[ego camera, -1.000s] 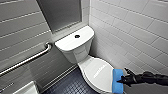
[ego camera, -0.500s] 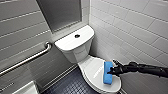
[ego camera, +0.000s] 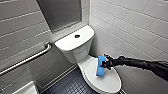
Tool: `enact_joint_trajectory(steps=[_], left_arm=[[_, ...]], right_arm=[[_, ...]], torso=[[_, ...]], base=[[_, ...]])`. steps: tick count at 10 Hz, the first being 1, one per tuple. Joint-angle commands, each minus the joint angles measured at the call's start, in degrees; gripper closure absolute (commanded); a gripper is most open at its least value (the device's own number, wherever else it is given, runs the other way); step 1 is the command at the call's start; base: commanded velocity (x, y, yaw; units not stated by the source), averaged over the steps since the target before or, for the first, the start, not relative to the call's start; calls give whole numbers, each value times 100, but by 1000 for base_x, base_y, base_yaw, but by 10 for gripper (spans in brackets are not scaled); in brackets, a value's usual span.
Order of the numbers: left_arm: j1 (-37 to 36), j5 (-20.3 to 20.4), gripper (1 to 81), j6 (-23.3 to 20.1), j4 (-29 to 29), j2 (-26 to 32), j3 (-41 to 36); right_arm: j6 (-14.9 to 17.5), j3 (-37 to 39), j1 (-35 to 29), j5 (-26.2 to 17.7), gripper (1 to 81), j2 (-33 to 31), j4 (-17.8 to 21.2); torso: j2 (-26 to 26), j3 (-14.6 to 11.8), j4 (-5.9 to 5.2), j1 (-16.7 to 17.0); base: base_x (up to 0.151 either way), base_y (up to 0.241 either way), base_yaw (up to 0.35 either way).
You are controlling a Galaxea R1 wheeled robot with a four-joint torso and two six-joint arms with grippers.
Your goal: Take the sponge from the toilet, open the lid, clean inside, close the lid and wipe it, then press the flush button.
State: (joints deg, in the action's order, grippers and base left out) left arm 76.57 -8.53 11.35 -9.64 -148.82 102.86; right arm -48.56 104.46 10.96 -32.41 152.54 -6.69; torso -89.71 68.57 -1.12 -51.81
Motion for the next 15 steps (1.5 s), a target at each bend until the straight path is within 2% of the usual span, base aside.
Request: enact_joint_trajectory(steps=[1,2,3,4,5,7,9,12,15], left_arm=[[21,-447,10,-36,15,89,-135],[12,-447,10,-36,15,98,-135],[20,-447,10,-36,15,89,-135],[20,-447,10,-37,6,71,-135],[21,-448,10,-36,15,63,-135],[56,-447,10,-36,15,97,-135],[73,-447,10,-36,15,98,-135],[82,-447,10,-36,6,98,-144],[82,-447,10,-45,6,80,-152]], right_arm=[[-66,477,-880,49,811,472,133],[-101,486,-871,147,811,473,150],[-171,486,-845,190,811,481,159],[-415,538,-748,565,811,464,169],[-707,635,-643,867,811,455,177],[-1032,976,-406,1429,811,560,254],[-1068,1268,59,1851,811,692,450],[-1042,1260,560,1958,811,596,423],[-1033,251,1159,2134,811,-281,388]], torso=[[-556,0,0,-361],[-731,316,0,-468],[-927,419,0,-586],[-536,136,0,-328],[-706,197,0,-426],[-828,241,0,-479],[-826,245,0,-483],[-828,245,2,-485],[-831,245,5,-485]], base=[[0,0,0],[0,0,0],[0,0,0],[0,0,0],[0,0,0],[0,0,0],[0,0,0],[0,0,0],[0,0,0]])
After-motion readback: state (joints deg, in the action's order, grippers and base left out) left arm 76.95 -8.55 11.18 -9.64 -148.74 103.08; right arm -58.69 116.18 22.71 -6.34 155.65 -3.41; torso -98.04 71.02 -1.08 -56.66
